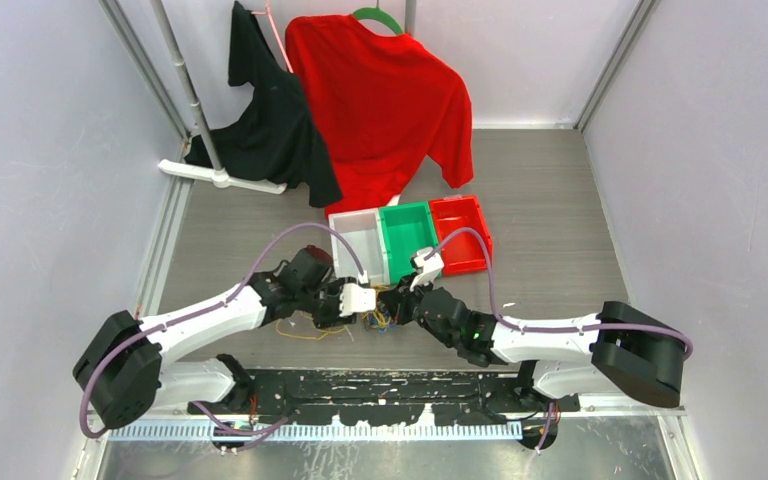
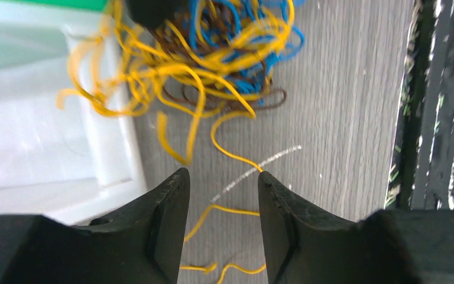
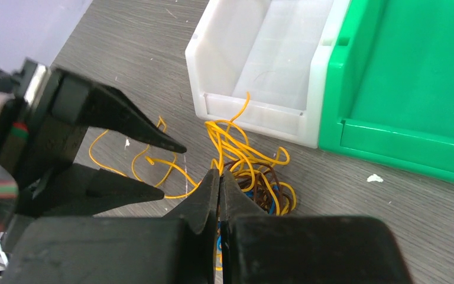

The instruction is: Untangle the cables

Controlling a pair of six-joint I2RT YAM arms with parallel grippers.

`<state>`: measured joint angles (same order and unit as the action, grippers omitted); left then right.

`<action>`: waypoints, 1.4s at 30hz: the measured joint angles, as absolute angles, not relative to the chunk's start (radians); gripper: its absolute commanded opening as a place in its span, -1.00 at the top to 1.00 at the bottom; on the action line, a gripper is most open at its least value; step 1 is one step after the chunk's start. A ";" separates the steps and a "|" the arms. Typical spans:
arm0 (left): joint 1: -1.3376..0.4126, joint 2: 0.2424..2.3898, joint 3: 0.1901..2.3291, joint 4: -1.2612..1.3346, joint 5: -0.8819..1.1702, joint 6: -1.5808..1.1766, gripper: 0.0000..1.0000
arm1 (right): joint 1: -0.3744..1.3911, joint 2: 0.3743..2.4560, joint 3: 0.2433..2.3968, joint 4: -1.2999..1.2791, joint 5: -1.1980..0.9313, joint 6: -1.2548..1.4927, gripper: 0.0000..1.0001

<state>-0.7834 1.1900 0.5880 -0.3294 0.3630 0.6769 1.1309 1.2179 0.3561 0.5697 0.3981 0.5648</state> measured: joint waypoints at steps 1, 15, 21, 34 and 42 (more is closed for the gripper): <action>-0.781 1.198 0.612 -0.334 0.384 0.661 0.08 | 1.131 1.218 0.355 0.574 0.392 0.567 0.98; -0.849 1.377 0.671 -0.340 0.315 0.655 0.18 | 1.131 1.114 0.280 0.582 0.377 0.598 0.98; -0.865 1.419 0.683 -0.312 0.250 0.677 0.50 | 1.131 1.037 0.255 0.564 0.381 0.601 0.98; -0.861 1.427 0.769 -0.420 0.189 0.687 1.00 | 1.131 0.964 0.232 0.505 0.387 0.601 0.98; -0.709 1.214 0.909 -0.573 0.148 0.641 1.00 | 1.130 0.899 0.225 0.444 0.395 0.601 0.93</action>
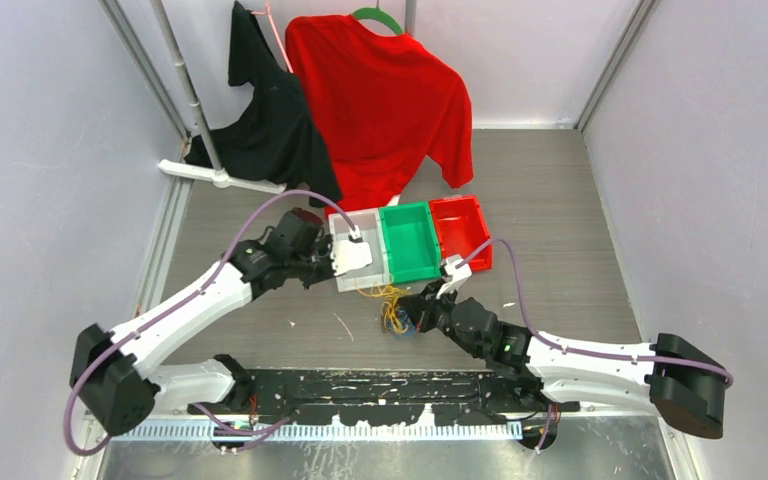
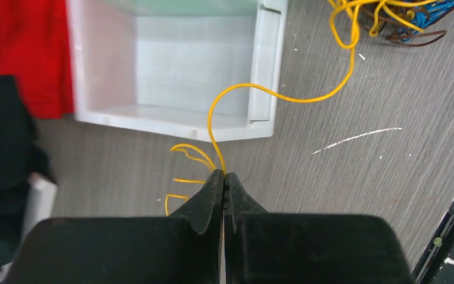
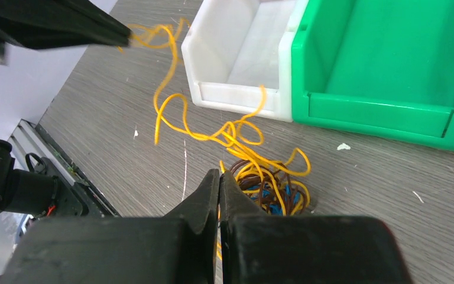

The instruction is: Untangle the cables

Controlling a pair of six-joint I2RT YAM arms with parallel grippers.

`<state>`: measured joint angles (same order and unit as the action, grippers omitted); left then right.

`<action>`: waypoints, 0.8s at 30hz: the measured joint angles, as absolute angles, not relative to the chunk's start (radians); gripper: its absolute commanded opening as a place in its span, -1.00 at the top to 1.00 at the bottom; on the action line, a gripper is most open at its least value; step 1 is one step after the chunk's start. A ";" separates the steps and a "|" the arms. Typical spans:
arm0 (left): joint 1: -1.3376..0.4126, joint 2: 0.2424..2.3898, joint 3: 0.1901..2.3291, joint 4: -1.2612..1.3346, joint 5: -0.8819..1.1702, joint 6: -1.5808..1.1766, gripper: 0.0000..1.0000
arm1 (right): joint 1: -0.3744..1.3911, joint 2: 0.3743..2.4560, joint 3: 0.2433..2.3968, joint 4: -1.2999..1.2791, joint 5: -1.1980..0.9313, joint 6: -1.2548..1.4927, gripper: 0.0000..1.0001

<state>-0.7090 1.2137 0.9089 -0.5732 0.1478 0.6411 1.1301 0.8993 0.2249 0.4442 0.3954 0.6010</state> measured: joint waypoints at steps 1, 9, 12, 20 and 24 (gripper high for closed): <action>-0.704 1.182 0.923 -0.595 0.147 0.646 1.00 | 1.130 0.892 0.224 0.432 0.395 0.601 0.90; -0.705 1.032 1.051 -0.678 0.149 0.760 1.00 | 1.130 0.834 0.263 0.325 0.386 0.553 -0.53; -0.705 0.976 1.068 -0.664 0.148 0.837 1.00 | 1.130 0.829 0.323 0.300 0.364 0.492 -0.68; -0.708 0.916 1.099 -0.617 0.182 0.999 1.00 | 1.129 1.016 0.601 0.302 0.203 0.312 -0.68; -0.718 0.918 1.157 -0.600 0.201 1.027 1.00 | 1.128 1.184 0.722 0.340 0.162 0.257 -0.46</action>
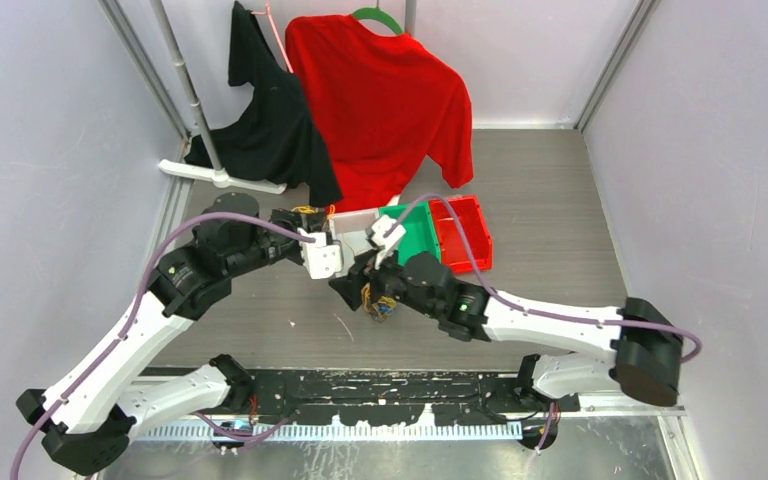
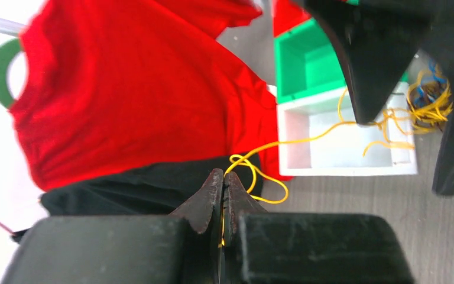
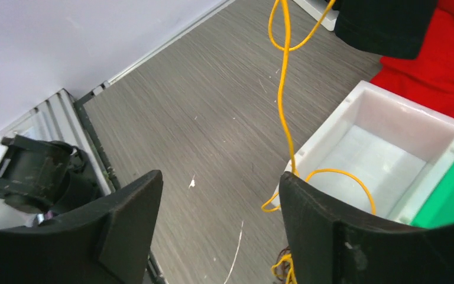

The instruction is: Untangle the cables

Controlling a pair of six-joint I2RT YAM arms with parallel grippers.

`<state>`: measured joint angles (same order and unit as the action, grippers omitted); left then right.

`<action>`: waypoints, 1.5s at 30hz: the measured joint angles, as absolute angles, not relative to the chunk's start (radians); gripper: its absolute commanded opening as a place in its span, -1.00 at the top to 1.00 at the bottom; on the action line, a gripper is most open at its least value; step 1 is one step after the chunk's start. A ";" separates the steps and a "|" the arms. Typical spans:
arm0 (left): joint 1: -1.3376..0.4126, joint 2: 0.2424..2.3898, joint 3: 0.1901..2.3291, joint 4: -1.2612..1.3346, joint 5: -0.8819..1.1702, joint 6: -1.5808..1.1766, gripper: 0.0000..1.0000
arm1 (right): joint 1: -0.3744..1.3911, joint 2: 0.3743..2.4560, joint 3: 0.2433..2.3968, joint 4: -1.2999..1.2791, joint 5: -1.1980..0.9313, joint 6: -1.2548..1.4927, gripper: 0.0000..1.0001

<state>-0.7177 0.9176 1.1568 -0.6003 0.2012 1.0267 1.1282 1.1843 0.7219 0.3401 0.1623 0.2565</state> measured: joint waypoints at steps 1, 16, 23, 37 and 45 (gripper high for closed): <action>-0.720 0.918 1.172 -0.595 0.203 1.029 1.00 | 1.127 1.226 0.747 0.349 0.160 0.248 -0.39; -0.731 0.900 1.359 -0.660 0.286 1.023 1.00 | 1.077 1.396 0.823 0.421 0.086 0.285 -0.20; -0.731 0.863 1.368 -0.686 0.316 1.041 1.00 | 1.077 1.235 0.870 0.302 -0.012 0.299 -0.35; -0.731 0.860 1.383 -0.702 0.352 1.064 1.00 | 1.077 1.273 0.973 0.242 -0.117 0.302 -0.12; -0.731 0.860 1.402 -0.702 0.368 1.088 1.00 | 1.050 1.294 0.972 0.245 -0.146 0.337 -0.06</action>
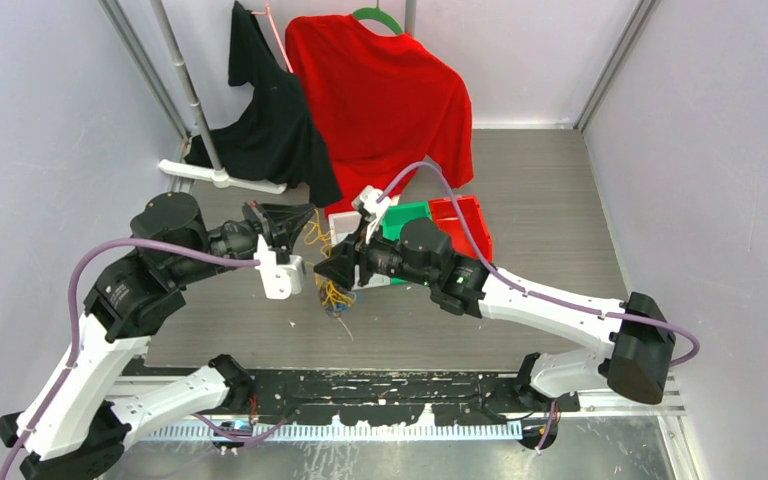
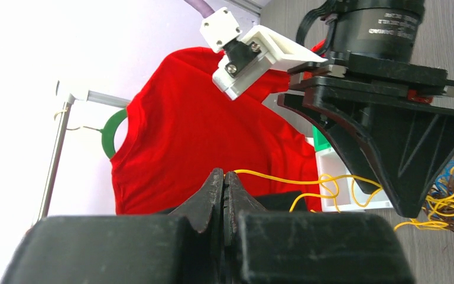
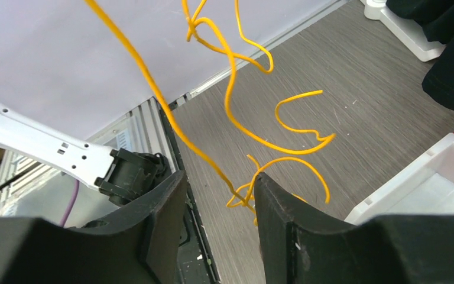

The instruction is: Untangle the cables

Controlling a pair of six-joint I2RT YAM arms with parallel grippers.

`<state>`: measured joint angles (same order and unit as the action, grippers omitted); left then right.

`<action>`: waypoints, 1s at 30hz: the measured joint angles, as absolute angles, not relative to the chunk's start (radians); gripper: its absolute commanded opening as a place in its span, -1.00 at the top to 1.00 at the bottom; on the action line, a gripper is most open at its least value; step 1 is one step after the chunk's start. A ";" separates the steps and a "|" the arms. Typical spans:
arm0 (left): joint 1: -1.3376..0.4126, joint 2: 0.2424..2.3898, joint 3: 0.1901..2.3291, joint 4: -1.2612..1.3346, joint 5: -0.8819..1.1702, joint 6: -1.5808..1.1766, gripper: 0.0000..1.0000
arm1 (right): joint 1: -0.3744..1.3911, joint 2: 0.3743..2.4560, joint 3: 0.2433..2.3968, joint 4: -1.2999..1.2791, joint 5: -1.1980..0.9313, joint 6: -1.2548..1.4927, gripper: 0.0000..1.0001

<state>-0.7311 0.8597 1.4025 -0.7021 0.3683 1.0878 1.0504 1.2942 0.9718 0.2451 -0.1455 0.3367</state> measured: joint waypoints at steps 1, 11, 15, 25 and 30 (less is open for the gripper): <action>-0.731 0.860 1.402 -0.702 0.369 1.090 1.00 | 1.040 1.293 0.970 0.247 -0.163 0.347 -0.11; -0.731 0.862 1.404 -0.713 0.387 1.115 1.00 | 0.902 1.264 0.962 0.278 -0.433 0.482 -0.23; -0.731 0.868 1.407 -0.712 0.391 1.120 1.00 | 0.903 1.277 0.962 0.290 -0.508 0.516 -0.24; -0.731 0.878 1.440 -0.709 0.394 1.134 1.00 | 0.904 1.357 0.968 0.348 -0.564 0.576 -0.06; -0.731 0.869 1.427 -0.728 0.377 1.103 1.00 | 0.904 1.379 0.958 0.352 -0.545 0.587 -0.02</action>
<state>-0.7311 0.8688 1.4269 -0.7284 0.3771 1.1030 0.9039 1.3792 0.9577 0.3519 -0.5446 0.5865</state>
